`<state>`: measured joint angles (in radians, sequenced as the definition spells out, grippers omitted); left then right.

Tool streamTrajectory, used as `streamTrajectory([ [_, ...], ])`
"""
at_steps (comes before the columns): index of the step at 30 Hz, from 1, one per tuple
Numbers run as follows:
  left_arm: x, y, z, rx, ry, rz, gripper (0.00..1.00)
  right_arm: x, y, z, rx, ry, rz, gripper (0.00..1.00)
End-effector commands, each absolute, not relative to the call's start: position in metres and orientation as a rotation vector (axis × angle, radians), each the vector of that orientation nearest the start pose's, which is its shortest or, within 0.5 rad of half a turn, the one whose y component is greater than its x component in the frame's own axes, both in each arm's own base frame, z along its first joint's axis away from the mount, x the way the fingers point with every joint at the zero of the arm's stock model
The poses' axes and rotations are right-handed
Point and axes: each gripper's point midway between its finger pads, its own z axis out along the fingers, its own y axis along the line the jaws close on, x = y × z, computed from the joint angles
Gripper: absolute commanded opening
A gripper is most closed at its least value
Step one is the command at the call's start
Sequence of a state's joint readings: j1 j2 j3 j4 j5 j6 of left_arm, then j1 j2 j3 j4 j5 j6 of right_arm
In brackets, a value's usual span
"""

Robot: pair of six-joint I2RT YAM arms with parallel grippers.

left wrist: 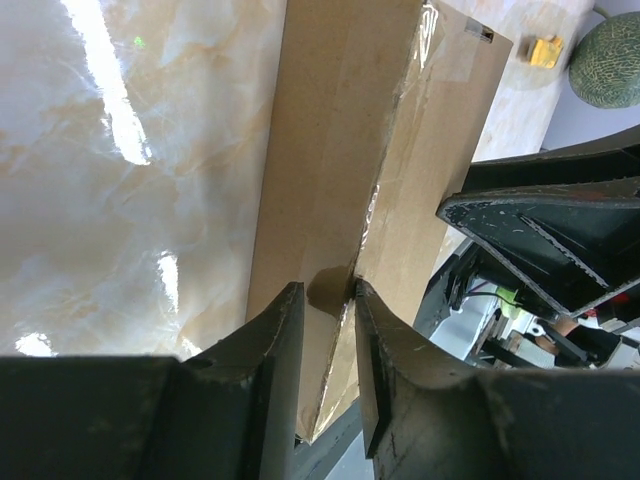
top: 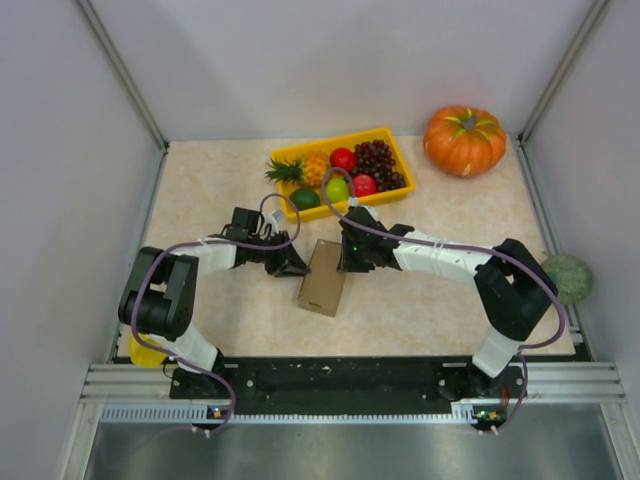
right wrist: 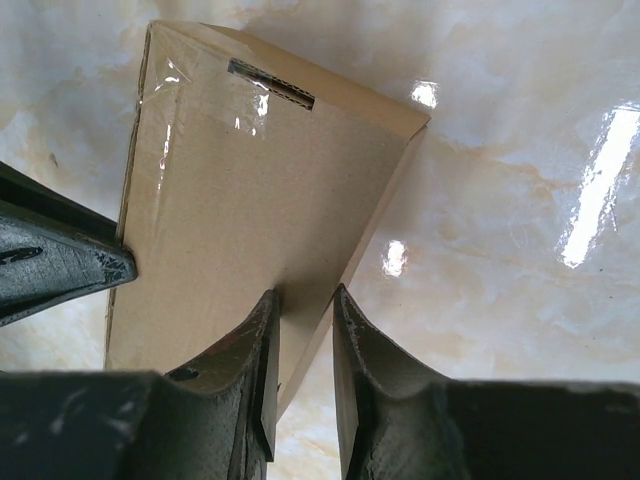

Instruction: Unpack the express box

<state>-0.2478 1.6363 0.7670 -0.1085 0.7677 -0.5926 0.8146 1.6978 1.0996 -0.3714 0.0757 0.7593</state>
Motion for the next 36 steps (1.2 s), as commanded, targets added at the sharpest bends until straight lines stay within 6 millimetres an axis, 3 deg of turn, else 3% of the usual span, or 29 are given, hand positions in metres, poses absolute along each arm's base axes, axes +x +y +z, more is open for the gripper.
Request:
streamTrajectory([
  [1, 0.272, -0.191, 0.034, -0.206, 2.716, -1.137, 0.34, 0.252, 0.279, 0.025, -0.023, 2.737, 0.341, 0.02],
  [26, 0.267, -0.182, 0.027, -0.314, 2.726, -1.223, 0.4, 0.252, 0.273, 0.022, 0.018, 2.752, 0.31, 0.02],
  [36, 0.274, -0.157, 0.02, -0.371, 2.755, -0.962, 0.34, 0.253, 0.274, 0.026, 0.021, 2.745, 0.316, 0.02],
])
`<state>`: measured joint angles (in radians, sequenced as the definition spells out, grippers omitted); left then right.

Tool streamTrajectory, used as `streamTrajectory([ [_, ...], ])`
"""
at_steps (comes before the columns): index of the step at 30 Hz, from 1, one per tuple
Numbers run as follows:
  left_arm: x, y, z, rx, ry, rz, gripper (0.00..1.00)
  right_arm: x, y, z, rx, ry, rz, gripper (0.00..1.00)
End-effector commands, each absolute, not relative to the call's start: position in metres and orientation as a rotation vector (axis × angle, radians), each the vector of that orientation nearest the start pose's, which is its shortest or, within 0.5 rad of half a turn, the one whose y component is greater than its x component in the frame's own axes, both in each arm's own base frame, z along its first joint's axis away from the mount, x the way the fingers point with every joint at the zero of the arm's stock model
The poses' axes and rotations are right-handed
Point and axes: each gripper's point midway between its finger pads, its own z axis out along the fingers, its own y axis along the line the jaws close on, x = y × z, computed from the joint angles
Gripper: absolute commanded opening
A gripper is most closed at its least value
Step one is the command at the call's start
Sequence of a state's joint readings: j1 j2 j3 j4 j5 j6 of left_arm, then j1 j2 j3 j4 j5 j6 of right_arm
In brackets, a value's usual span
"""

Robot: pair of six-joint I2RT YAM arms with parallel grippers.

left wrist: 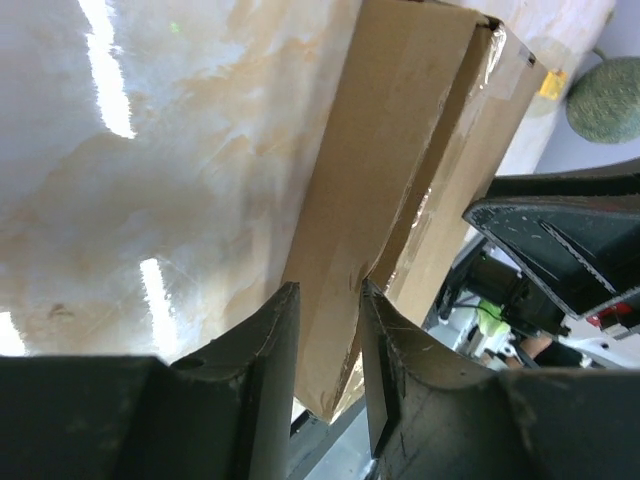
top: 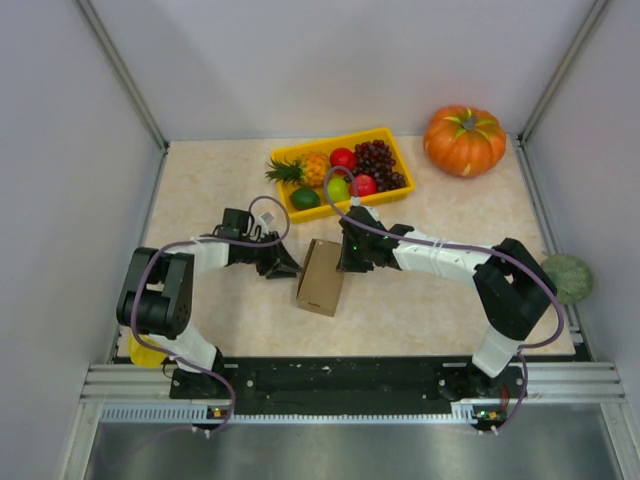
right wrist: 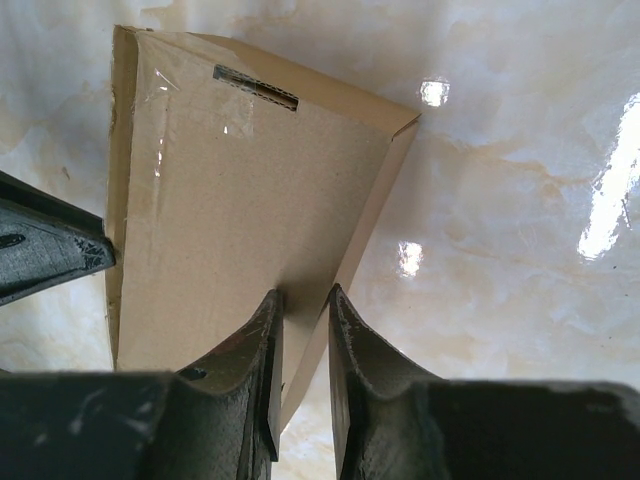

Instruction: Unpack the express box

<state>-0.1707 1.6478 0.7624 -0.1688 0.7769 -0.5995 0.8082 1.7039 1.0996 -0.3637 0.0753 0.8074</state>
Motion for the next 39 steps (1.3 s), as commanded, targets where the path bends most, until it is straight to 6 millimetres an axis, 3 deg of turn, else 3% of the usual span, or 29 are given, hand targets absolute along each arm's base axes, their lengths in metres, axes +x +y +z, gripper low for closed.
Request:
streamTrajectory([
  [1, 0.272, -0.155, 0.021, -0.371, 2.76, -0.943, 0.33, 0.253, 0.274, 0.026, 0.019, 2.745, 0.316, 0.02],
  [11, 0.275, -0.154, 0.024, -0.332, 2.752, -0.924, 0.33, 0.256, 0.277, 0.029, 0.012, 2.736, 0.324, 0.02],
  [17, 0.273, -0.139, 0.015, -0.357, 2.799, -0.781, 0.3, 0.257, 0.277, 0.031, 0.008, 2.733, 0.323, 0.02],
  [20, 0.277, -0.138, 0.022, -0.346, 2.774, -0.772, 0.3, 0.257, 0.278, 0.03, 0.007, 2.735, 0.323, 0.02],
  [27, 0.28, -0.16, 0.045, -0.271, 2.706, -0.953, 0.41, 0.258, 0.28, 0.032, 0.002, 2.732, 0.334, 0.03],
  [34, 0.277, -0.171, 0.037, -0.287, 2.732, -1.05, 0.46, 0.26, 0.282, 0.034, -0.013, 2.726, 0.341, 0.03],
  [39, 0.275, -0.183, 0.033, -0.283, 2.735, -1.148, 0.4, 0.259, 0.285, 0.035, -0.028, 2.729, 0.354, 0.04],
])
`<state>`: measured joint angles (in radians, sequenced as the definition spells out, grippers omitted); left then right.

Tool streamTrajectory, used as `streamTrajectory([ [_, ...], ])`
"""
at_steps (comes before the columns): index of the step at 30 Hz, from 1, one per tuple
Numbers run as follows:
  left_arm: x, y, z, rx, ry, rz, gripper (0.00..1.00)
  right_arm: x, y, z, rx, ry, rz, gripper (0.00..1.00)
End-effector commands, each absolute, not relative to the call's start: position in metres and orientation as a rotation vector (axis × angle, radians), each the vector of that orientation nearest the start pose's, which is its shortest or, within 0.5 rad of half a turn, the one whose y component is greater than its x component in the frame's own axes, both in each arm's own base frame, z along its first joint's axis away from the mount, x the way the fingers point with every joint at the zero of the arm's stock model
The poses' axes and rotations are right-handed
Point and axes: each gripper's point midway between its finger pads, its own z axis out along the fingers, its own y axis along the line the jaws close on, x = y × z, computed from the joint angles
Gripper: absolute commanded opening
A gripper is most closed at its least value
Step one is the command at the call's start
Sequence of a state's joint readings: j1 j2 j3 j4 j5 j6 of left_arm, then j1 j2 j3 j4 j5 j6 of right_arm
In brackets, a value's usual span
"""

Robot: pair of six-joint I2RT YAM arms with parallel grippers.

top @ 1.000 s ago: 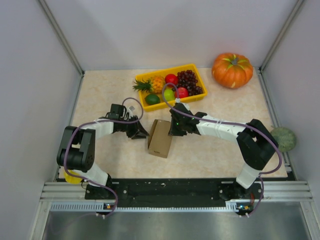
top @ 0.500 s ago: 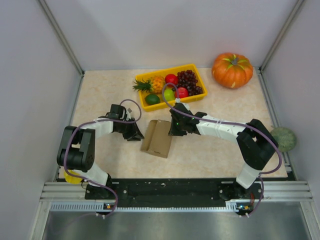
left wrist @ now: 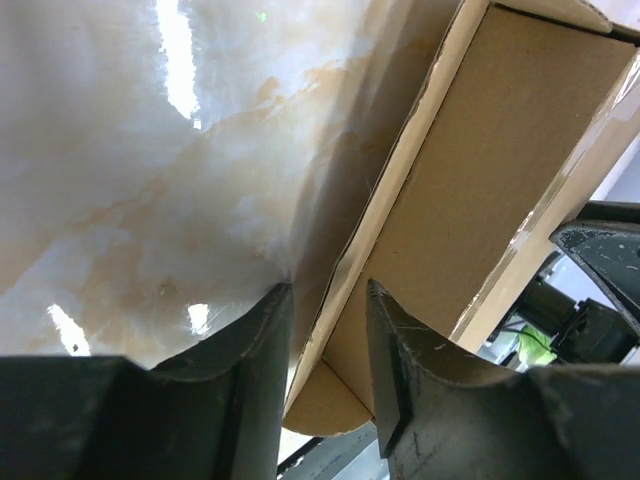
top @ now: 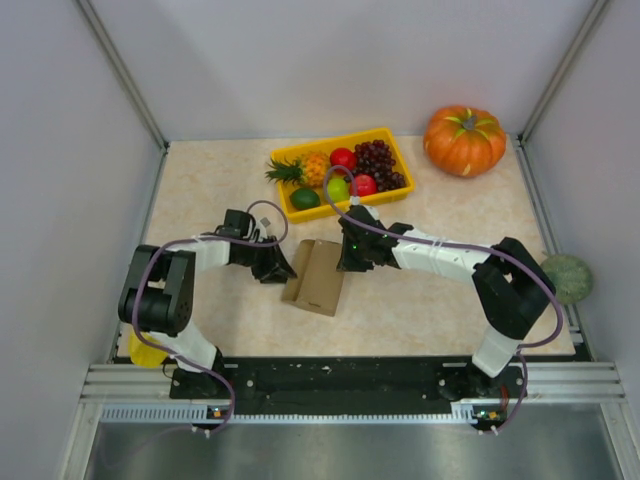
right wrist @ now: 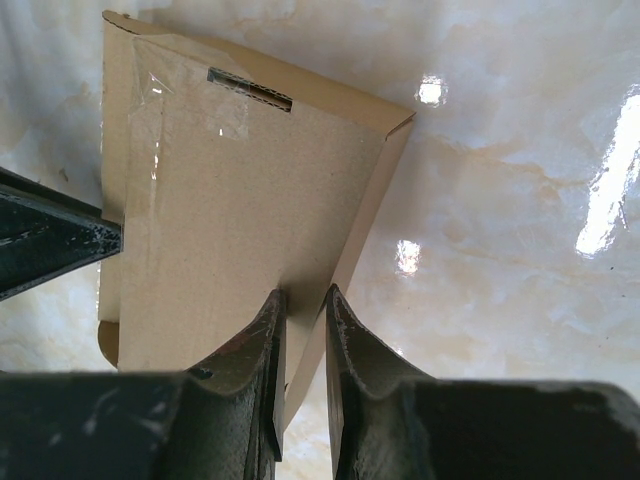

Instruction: Unpack the express box

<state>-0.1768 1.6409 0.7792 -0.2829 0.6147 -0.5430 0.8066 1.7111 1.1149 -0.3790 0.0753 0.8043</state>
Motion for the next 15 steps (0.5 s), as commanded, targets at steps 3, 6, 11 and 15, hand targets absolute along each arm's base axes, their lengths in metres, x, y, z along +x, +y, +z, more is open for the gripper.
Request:
streamTrajectory([
  [3, 0.274, -0.188, 0.031, -0.285, 2.742, -1.195, 0.33, 0.259, 0.284, 0.035, -0.034, 2.731, 0.36, 0.05],
  [6, 0.274, -0.189, 0.034, -0.281, 2.731, -1.214, 0.24, 0.258, 0.287, 0.039, -0.047, 2.725, 0.39, 0.07],
  [11, 0.278, -0.19, 0.057, -0.245, 2.687, -1.216, 0.0, 0.26, 0.285, 0.045, -0.05, 2.697, 0.39, 0.09],
  [15, 0.283, -0.19, 0.091, -0.184, 2.633, -1.212, 0.0, 0.262, 0.284, 0.057, -0.048, 2.663, 0.406, 0.25],
])
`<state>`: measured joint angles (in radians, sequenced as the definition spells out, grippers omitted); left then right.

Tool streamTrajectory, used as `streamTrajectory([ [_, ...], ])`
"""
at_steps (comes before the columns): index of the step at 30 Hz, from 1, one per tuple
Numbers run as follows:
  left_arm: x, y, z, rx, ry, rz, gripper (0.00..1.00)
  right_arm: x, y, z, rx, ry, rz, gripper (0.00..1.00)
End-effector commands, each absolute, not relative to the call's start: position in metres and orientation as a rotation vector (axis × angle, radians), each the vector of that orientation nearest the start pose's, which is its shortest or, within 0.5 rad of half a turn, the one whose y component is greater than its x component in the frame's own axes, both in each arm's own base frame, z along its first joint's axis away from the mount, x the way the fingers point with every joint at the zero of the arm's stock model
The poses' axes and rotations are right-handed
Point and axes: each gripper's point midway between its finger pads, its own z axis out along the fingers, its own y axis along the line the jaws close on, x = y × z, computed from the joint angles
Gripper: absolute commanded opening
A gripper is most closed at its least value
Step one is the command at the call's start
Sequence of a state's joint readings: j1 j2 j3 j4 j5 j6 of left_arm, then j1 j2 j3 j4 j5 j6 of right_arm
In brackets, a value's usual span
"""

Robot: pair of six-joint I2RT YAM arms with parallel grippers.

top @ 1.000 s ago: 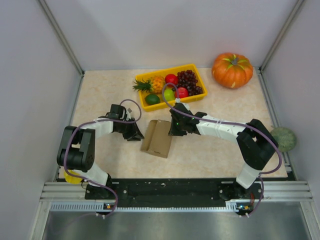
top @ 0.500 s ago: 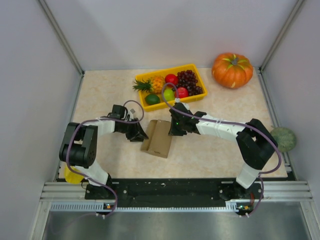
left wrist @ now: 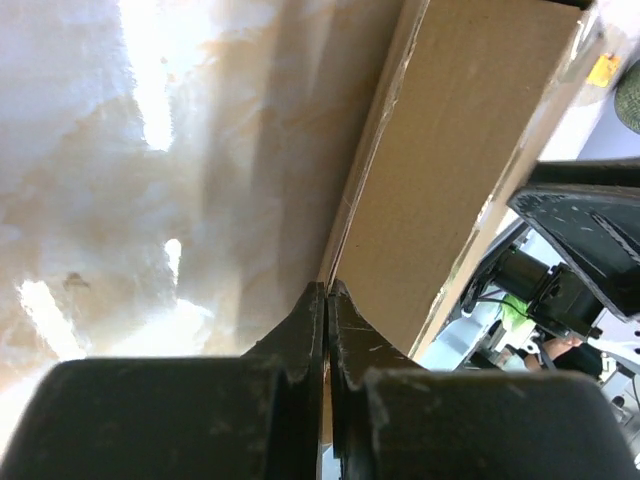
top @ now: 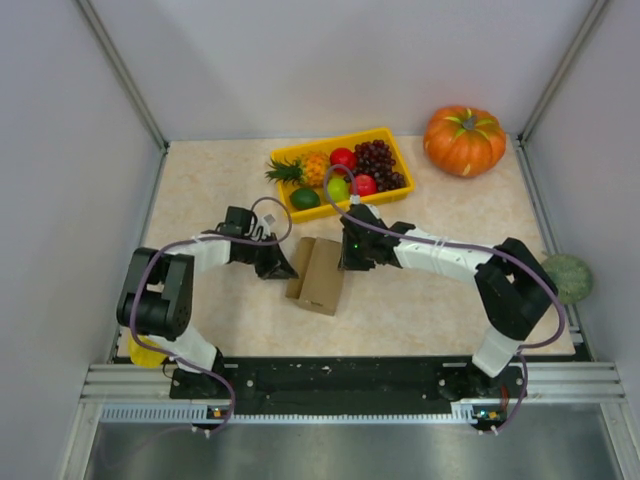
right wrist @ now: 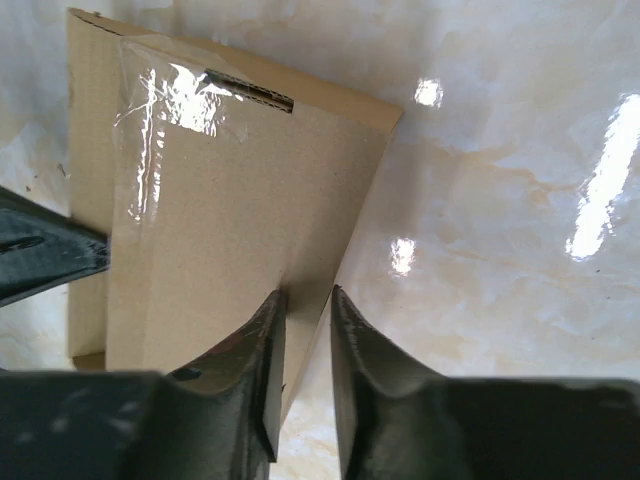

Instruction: Unpack the express box

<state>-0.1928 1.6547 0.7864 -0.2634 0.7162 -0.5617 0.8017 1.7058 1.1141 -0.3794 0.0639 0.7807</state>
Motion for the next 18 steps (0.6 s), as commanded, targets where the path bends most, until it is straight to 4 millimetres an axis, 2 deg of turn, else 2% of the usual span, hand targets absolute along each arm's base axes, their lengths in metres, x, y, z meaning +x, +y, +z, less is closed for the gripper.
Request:
streamTrajectory([
  [1, 0.287, -0.19, 0.099, -0.162, 2.616, -1.202, 0.0, 0.263, 0.284, 0.065, -0.048, 2.642, 0.42, 0.29],
  [3, 0.284, -0.189, 0.113, -0.151, 2.618, -1.189, 0.0, 0.267, 0.281, 0.076, -0.034, 2.603, 0.416, 0.38],
  [6, 0.288, -0.19, 0.138, -0.111, 2.574, -1.187, 0.0, 0.274, 0.28, 0.105, -0.021, 2.525, 0.444, 0.49],
  [8, 0.292, -0.191, 0.15, -0.103, 2.55, -1.2, 0.0, 0.278, 0.281, 0.128, -0.017, 2.472, 0.476, 0.51],
  [12, 0.294, -0.192, 0.16, -0.107, 2.527, -1.199, 0.0, 0.28, 0.282, 0.153, -0.015, 2.412, 0.505, 0.55],
  [15, 0.298, -0.187, 0.162, -0.075, 2.526, -1.123, 0.0, 0.282, 0.278, 0.169, 0.011, 2.36, 0.501, 0.58],
  [18, 0.298, -0.182, 0.161, -0.062, 2.542, -1.059, 0.0, 0.281, 0.287, 0.18, -0.043, 2.322, 0.533, 0.61],
])
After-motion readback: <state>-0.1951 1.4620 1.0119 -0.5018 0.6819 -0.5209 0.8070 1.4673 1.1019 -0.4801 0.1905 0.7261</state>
